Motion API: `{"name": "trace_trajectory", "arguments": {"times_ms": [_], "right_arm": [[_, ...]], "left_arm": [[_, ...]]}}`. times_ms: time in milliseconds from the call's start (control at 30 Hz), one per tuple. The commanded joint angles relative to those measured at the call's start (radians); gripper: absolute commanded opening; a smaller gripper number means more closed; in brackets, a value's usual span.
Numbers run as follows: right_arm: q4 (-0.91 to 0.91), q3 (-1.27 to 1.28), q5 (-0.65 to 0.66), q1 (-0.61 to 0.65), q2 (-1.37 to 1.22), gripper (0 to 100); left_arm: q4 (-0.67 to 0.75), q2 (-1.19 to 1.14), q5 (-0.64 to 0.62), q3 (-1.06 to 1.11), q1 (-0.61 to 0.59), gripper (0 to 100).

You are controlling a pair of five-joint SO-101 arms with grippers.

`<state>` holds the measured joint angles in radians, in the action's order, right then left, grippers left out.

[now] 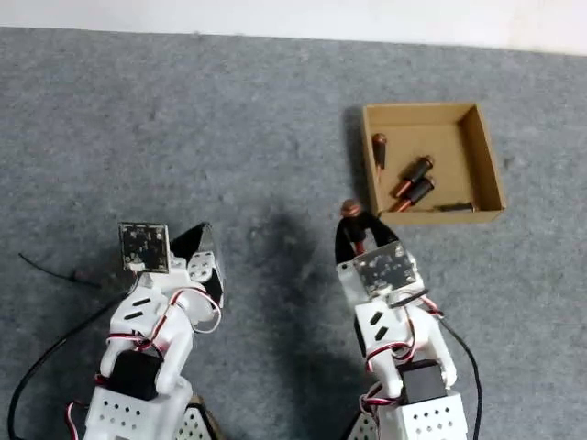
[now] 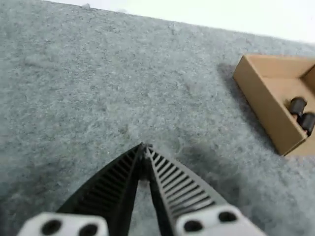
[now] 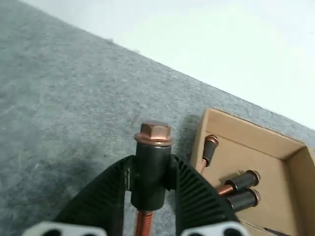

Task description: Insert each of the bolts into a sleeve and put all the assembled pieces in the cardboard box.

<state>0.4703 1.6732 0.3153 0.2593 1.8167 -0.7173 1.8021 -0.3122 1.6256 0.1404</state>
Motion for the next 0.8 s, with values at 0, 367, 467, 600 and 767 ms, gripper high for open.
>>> {"name": "trace_trajectory", "arguments": {"times_ms": [0, 367, 467, 600, 767], "right_arm": [[-0.056, 0.105, -0.044, -0.048, 0.022, 0.5], [-0.056, 0.105, -0.054, -0.064, 0.021, 0.5], [-0.056, 0.105, -0.054, -0.064, 0.021, 0.5], [-0.054, 0.105, -0.054, -0.065, 0.021, 0.5], [-0.054, 0.105, -0.052, -0.065, 0.021, 0.5]], "left_arm": [[-0.049, 0.015, 0.043, -0.048, -0.015, 1], [-0.083, 0.018, 0.043, 0.024, -0.125, 1], [-0.083, 0.018, 0.043, 0.039, -0.124, 1], [-0.086, 0.018, 0.043, 0.053, -0.124, 1], [-0.086, 0.018, 0.043, 0.056, -0.127, 1]]}}
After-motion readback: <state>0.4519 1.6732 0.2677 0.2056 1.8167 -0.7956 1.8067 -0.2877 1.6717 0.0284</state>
